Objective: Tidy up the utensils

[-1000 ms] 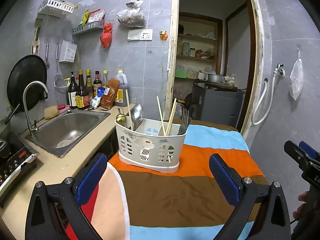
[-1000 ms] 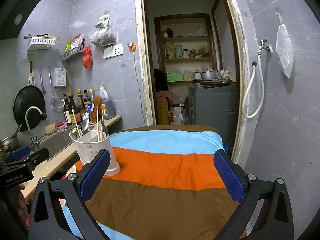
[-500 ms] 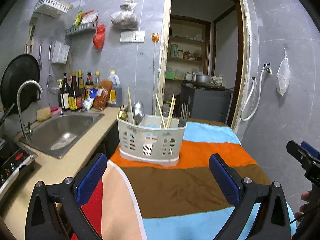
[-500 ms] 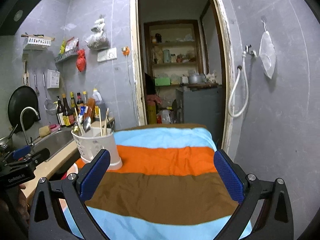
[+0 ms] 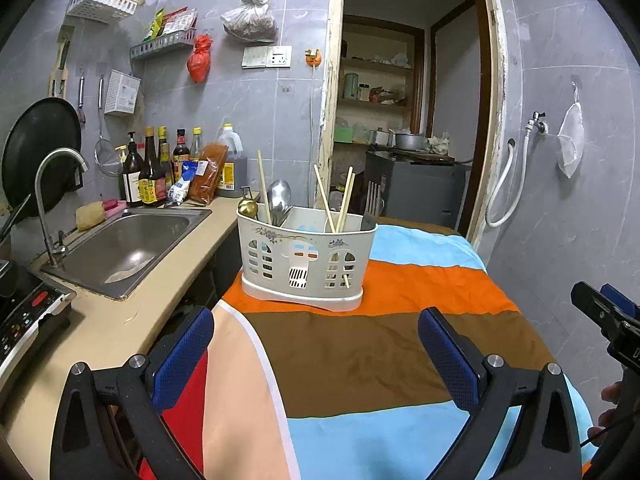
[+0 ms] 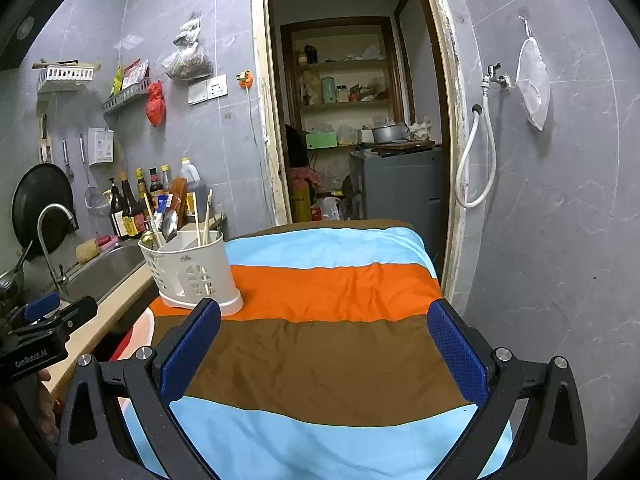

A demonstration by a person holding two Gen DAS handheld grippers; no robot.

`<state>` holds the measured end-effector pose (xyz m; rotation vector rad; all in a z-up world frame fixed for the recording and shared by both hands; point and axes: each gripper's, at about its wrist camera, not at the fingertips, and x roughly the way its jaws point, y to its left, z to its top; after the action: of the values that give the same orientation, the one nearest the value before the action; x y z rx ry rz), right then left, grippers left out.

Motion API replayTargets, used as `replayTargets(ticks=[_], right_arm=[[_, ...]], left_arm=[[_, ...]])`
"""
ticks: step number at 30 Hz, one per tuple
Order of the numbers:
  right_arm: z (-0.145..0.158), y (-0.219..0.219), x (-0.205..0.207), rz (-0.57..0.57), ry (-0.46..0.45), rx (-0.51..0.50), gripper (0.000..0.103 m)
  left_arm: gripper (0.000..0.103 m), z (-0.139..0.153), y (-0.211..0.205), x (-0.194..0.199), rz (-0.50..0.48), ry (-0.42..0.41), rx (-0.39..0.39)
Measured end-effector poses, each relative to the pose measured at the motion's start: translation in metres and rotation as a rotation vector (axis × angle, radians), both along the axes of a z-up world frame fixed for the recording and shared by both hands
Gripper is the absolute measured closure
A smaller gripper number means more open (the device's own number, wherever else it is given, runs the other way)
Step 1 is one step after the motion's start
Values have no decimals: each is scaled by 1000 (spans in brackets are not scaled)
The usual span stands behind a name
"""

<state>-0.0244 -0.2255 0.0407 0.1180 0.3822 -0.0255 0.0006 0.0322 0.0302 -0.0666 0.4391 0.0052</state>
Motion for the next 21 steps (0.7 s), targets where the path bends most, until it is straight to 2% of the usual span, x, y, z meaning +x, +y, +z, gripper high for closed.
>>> replayTargets(ticks=[21], right_arm=[[-2, 3, 1, 9, 4, 1, 1]], left_arm=[[0, 0, 0, -2, 3, 1, 4]])
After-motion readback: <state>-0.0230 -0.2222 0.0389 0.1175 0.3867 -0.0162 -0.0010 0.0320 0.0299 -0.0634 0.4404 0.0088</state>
